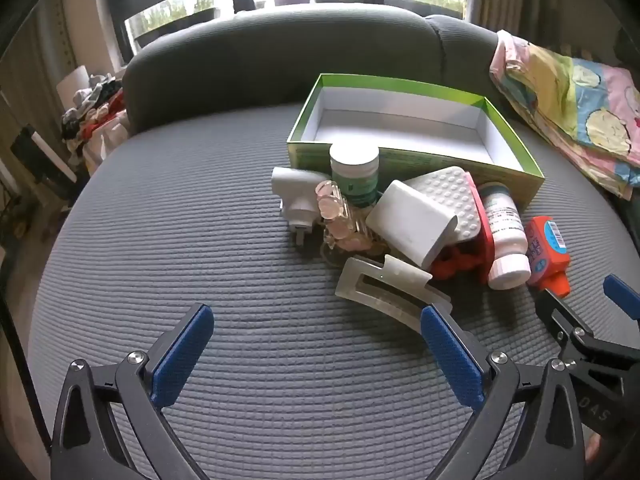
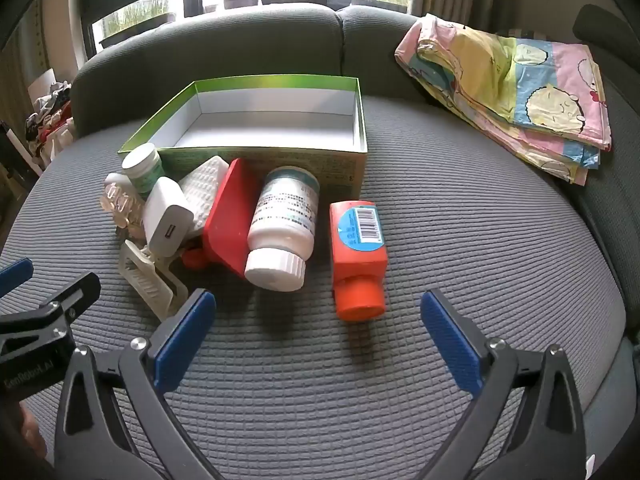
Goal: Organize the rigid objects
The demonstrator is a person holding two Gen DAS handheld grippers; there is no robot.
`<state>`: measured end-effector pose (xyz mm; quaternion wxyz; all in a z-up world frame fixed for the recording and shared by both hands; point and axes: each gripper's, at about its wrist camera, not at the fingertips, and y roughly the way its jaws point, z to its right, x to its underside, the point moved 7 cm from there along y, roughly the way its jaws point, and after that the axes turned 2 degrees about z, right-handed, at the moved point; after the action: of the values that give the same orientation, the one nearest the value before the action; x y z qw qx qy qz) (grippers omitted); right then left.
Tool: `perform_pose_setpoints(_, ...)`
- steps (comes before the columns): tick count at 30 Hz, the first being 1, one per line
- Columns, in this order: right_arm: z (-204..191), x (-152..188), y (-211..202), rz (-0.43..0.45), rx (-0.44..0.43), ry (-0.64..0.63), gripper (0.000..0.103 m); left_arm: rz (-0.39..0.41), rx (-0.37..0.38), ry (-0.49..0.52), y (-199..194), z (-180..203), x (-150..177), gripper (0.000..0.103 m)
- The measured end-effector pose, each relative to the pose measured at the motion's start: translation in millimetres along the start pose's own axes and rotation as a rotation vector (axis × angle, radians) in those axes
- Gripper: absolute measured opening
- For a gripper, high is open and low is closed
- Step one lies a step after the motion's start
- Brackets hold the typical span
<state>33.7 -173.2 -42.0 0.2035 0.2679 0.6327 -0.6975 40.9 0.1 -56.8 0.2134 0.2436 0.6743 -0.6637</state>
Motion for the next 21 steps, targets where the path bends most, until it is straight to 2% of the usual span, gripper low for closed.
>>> perform_pose_setpoints(21, -3.5, 0.9, -1.5, 0.001, -0.004, -0.001, 0.102, -0.008, 0.019, -0.019, -1.6, -1.4, -2.6, 0.103)
